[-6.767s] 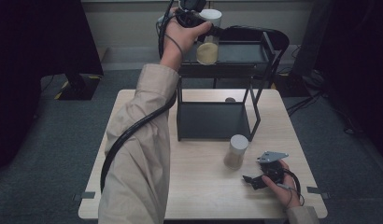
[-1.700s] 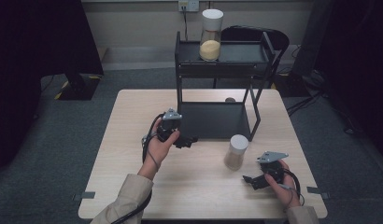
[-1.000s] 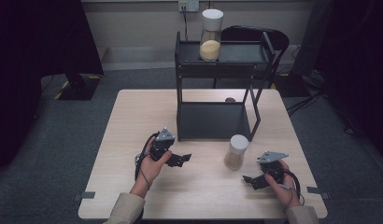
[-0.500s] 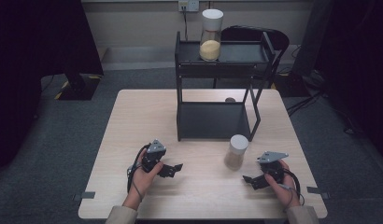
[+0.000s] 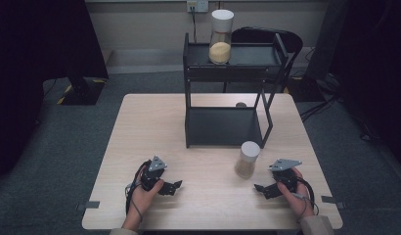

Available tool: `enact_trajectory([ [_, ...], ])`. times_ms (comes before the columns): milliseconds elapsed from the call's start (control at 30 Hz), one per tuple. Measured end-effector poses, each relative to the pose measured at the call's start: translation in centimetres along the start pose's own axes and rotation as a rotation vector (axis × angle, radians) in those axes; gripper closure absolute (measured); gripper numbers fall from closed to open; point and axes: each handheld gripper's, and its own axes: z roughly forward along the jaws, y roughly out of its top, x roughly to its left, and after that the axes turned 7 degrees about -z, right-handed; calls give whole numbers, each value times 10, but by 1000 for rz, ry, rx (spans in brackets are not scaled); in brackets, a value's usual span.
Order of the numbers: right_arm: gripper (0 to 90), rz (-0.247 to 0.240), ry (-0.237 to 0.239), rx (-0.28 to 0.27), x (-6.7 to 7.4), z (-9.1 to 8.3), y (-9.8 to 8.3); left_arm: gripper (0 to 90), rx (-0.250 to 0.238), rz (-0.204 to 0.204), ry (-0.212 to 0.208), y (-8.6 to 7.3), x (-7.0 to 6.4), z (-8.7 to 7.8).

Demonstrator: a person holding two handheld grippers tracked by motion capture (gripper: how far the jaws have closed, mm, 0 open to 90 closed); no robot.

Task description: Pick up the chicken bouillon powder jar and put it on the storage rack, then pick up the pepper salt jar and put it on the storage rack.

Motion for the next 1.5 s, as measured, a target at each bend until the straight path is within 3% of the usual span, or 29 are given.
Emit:
enact_trajectory([
  [167,0,0,0,0,0,0,0,22,18,42,32,-2,-6,-3],
  [267,0,-1,0,0,0,0,0,0,27,57,24,-1,-5,-3],
  [1067,0,4,1,4,0,0,2,0,26,58,25,-1,-4,-3],
  [1300,18,-3,0,18,1,2,13,0,26,57,25,-1,-5,-3],
  [1500,18,-8,-6,-16,0,0,25,0,26,58,25,-1,-5,-3],
])
